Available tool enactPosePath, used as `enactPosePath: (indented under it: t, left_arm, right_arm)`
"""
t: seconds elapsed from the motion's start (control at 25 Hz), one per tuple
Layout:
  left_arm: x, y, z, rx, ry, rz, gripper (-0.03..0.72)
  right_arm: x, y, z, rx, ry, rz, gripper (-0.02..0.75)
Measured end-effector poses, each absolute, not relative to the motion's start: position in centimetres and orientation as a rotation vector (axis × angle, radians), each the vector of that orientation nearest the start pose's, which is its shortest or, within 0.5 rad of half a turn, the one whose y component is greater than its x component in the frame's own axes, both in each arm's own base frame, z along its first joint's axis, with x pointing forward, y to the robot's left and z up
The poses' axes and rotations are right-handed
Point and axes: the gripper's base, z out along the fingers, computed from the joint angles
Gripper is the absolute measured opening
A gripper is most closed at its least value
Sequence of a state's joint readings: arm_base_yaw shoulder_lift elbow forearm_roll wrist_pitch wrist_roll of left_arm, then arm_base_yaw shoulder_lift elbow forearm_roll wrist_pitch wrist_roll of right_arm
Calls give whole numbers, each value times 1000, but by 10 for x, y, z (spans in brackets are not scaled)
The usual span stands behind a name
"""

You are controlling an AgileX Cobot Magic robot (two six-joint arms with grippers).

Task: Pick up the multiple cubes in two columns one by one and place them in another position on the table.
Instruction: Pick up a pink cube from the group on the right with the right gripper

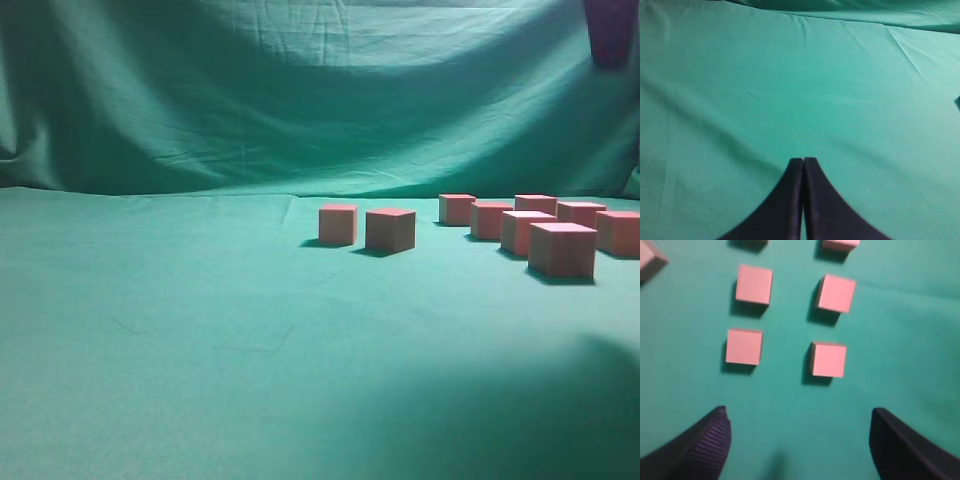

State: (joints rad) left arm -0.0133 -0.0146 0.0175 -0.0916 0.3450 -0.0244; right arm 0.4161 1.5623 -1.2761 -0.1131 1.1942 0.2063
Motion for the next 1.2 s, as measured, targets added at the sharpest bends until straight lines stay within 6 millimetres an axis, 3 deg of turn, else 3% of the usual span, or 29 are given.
enactPosePath:
  t: [0.2,0.44,1.0,1.2]
  left_arm:
    - [53,-4,177,-67,1830,-116,0]
    - [53,-4,177,-67,1830,-116,0]
    - [53,-4,177,-67,1830,-116,0]
    - [53,-4,177,-67,1830,-116,0]
  right_arm:
    - [276,119,244,-308,2864,89,563]
    - [284,123,227,-286,2767,154,563]
    - [308,134,169,-304,2825,133,563]
    - [309,135,159,-308,2844,124,336]
